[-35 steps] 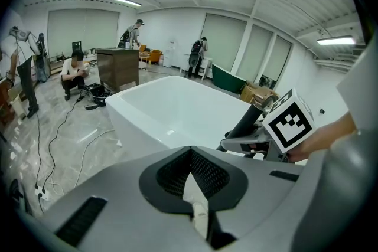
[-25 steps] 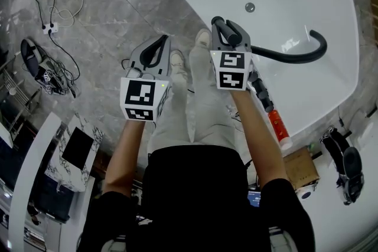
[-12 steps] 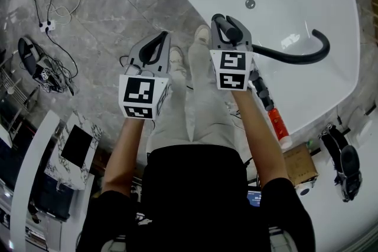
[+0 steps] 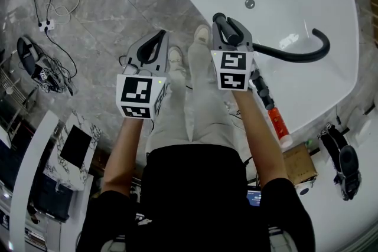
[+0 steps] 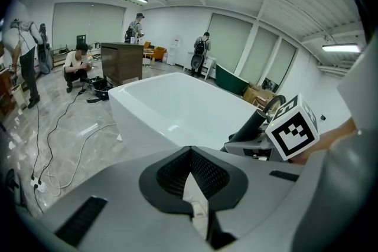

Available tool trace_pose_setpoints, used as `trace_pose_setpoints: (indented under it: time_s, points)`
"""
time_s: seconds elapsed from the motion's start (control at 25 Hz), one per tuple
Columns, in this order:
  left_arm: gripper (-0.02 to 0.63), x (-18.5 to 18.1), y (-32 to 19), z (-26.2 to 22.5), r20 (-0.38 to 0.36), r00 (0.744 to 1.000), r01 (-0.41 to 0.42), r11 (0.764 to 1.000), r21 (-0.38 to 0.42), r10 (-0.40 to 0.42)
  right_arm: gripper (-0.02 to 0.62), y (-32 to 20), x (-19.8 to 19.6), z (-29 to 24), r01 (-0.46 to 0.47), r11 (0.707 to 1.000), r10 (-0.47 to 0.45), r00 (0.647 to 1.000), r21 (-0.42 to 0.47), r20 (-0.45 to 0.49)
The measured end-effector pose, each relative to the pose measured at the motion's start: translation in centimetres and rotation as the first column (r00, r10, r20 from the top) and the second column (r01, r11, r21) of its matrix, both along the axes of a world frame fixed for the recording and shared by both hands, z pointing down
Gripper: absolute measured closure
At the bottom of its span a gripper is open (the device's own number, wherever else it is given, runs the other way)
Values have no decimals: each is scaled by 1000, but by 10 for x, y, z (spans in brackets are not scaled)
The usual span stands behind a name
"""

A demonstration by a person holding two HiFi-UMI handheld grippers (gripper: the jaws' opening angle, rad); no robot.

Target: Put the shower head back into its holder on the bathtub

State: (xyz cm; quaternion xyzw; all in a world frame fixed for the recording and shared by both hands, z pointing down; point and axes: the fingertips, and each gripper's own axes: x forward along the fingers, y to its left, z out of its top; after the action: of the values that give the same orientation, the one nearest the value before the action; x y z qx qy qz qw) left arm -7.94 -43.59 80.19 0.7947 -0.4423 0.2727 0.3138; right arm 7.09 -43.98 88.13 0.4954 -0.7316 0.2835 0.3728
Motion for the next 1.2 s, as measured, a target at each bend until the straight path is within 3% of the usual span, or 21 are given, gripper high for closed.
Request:
trace_pose_setpoints:
  time_s: [0.76,1.2]
  points:
    - [592,4,6,-13,-3,1000,-1,1000,13,1,453,0,2,-7,-29,1000,29,999,3,16]
    - [592,15,3,-46,-15,1000,-24,998,64,25,414,4,6,-39,-28,999,27,998,19,51]
